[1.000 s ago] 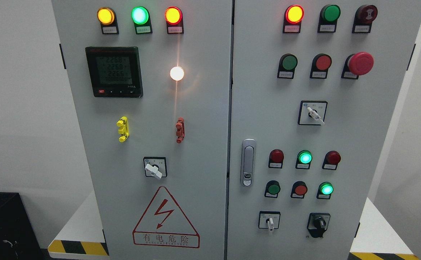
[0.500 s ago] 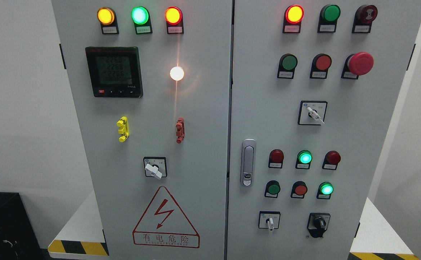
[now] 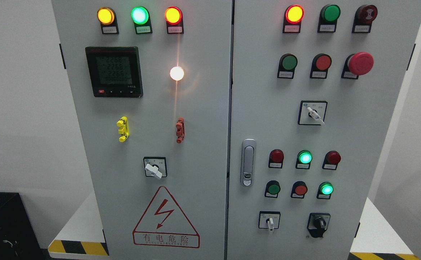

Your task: Flip black knob to close circuit

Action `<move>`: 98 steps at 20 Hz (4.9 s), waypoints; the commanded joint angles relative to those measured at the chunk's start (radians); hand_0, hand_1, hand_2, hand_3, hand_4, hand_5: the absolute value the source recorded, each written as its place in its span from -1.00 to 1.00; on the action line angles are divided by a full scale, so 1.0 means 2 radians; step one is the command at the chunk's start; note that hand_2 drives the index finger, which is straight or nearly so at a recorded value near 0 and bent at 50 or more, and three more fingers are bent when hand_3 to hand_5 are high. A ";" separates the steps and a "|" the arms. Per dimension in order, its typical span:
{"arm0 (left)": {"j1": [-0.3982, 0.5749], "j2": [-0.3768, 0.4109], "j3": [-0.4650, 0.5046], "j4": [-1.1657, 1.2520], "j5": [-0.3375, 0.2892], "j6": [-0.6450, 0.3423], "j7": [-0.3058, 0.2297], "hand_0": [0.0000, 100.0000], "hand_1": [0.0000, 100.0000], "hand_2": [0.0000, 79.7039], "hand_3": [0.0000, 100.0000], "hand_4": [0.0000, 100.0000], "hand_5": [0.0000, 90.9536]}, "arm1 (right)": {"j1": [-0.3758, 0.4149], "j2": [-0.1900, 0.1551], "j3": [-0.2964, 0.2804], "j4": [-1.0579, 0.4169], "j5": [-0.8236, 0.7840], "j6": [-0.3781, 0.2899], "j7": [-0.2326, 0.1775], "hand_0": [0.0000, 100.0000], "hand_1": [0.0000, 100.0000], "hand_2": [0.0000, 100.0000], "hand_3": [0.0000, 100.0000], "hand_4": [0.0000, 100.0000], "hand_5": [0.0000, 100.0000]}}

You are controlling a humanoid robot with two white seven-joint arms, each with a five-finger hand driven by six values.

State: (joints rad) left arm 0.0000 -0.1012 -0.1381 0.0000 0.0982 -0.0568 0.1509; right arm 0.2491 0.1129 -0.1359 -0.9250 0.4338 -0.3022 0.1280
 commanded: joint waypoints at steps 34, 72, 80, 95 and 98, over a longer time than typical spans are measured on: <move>0.011 0.000 0.000 -0.015 0.000 0.000 0.000 -0.76 0.11 -1.00 -1.00 -1.00 -1.00 | -0.013 0.003 0.040 -0.439 0.309 0.206 -0.089 -1.00 -1.00 0.89 1.00 1.00 1.00; 0.011 0.000 0.000 -0.015 0.000 0.000 0.000 -0.76 0.11 -1.00 -1.00 -1.00 -1.00 | -0.185 0.007 0.010 -0.390 0.404 0.286 -0.031 -1.00 -1.00 0.89 1.00 1.00 1.00; 0.011 0.000 0.000 -0.015 0.000 0.000 0.000 -0.76 0.11 -1.00 -1.00 -1.00 -1.00 | -0.214 0.007 0.000 -0.370 0.412 0.286 -0.031 -1.00 -1.00 0.89 1.00 1.00 1.00; 0.011 0.000 0.000 -0.015 0.000 0.000 0.000 -0.76 0.11 -1.00 -1.00 -1.00 -1.00 | -0.222 0.006 -0.005 -0.371 0.433 0.286 -0.023 -1.00 -1.00 0.88 1.00 1.00 1.00; 0.011 0.000 0.000 -0.015 0.000 0.000 0.000 -0.76 0.11 -1.00 -1.00 -1.00 -1.00 | -0.226 0.006 -0.006 -0.370 0.433 0.286 -0.023 -1.00 -1.00 0.88 1.00 1.00 1.00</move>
State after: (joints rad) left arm 0.0000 -0.1012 -0.1381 0.0000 0.0982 -0.0568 0.1507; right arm -0.1931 0.1262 -0.1376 -1.6753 1.2963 0.2707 0.0828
